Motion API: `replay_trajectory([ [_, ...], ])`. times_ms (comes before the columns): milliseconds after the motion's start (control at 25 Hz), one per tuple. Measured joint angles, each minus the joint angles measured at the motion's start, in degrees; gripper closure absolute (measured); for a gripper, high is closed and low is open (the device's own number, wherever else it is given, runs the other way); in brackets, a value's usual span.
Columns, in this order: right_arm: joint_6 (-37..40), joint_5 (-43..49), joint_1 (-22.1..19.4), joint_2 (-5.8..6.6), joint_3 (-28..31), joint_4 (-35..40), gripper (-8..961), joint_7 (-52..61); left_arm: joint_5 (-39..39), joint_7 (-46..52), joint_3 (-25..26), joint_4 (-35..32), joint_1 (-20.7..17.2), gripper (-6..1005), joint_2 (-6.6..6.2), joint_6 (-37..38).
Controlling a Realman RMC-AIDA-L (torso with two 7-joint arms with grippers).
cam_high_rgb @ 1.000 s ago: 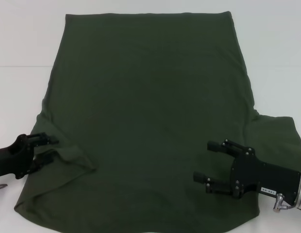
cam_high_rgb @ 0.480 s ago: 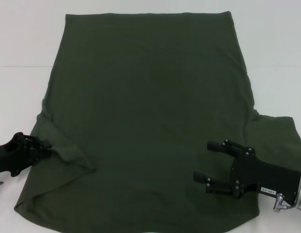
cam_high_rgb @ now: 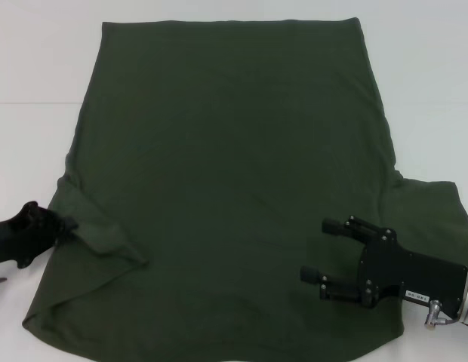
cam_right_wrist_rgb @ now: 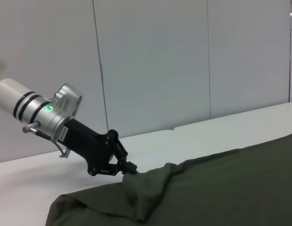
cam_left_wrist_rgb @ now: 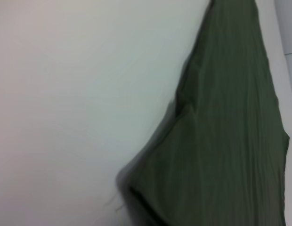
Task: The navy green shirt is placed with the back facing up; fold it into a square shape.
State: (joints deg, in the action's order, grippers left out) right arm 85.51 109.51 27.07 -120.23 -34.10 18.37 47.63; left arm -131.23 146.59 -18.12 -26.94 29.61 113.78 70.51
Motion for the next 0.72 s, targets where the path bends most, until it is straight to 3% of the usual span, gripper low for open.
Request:
replay_trajectory([
  [160, 0.01, -0.05, 0.0, 0.0, 0.0, 0.0, 22, 0.0, 0.31, -4.48, 0.02, -0.15, 2.01, 963, -0.15, -0.26],
  [480, 0.1, -0.1, -0.05, -0.04, 0.0, -0.02, 22, 0.0, -0.03, -6.61, -1.06, -1.35, 7.39, 920, 0.65, -0.87],
  [720, 0.17, -0.1, -0.06, -0.08, 0.0, -0.55, 22, 0.0, 0.15, -6.77, -6.53, -1.31, 9.33, 888, 2.37, -4.49],
])
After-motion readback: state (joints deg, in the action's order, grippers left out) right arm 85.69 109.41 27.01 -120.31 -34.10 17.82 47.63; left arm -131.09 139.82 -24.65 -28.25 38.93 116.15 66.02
